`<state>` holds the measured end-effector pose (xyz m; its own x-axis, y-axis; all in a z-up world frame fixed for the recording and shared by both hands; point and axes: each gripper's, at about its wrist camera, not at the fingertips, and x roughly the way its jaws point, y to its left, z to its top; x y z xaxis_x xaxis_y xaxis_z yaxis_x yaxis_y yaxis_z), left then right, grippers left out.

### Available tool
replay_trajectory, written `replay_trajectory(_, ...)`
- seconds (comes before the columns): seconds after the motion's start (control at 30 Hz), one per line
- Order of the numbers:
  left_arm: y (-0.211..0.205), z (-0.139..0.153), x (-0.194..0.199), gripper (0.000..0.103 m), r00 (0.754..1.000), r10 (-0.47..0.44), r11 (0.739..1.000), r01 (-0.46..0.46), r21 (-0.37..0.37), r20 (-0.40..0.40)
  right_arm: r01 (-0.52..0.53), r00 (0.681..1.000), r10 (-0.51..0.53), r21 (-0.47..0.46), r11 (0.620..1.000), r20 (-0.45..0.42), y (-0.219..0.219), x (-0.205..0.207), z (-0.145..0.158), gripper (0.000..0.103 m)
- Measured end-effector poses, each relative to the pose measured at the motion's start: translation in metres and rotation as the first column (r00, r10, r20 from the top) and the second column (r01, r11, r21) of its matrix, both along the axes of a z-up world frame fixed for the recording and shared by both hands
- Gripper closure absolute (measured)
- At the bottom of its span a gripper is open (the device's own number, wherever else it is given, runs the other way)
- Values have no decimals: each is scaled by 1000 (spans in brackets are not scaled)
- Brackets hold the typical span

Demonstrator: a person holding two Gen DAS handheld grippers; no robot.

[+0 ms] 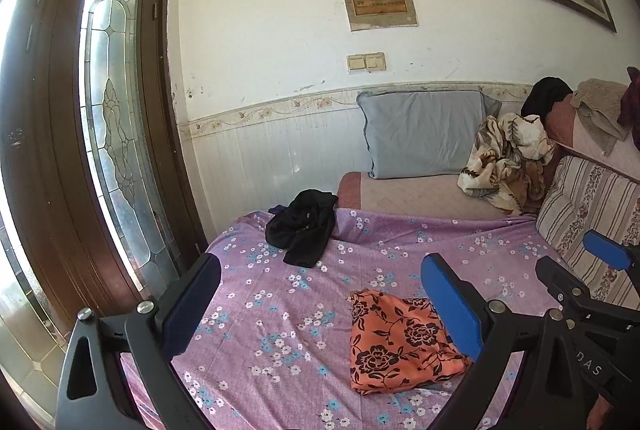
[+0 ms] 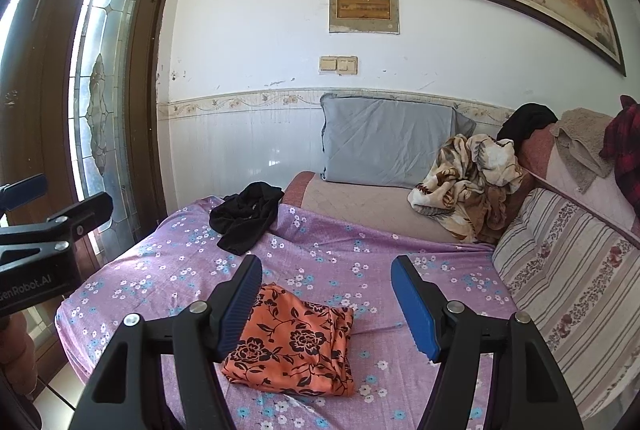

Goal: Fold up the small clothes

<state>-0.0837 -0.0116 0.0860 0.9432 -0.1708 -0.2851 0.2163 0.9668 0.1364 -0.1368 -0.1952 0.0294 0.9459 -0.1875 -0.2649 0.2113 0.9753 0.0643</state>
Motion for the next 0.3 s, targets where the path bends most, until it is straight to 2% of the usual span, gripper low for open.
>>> replay_trajectory(0.17, 1, -7, 4, 3, 1000, -16, 1000, 16, -2, -27, -6, 999, 7, 42, 999, -32, -3, 3, -11, 32)
replay_trajectory(0.3, 0, -12, 12, 3, 999, -13, 1000, 13, 0, -44, -1, 998, 3, 35, 999, -66, -6, 14, -20, 32)
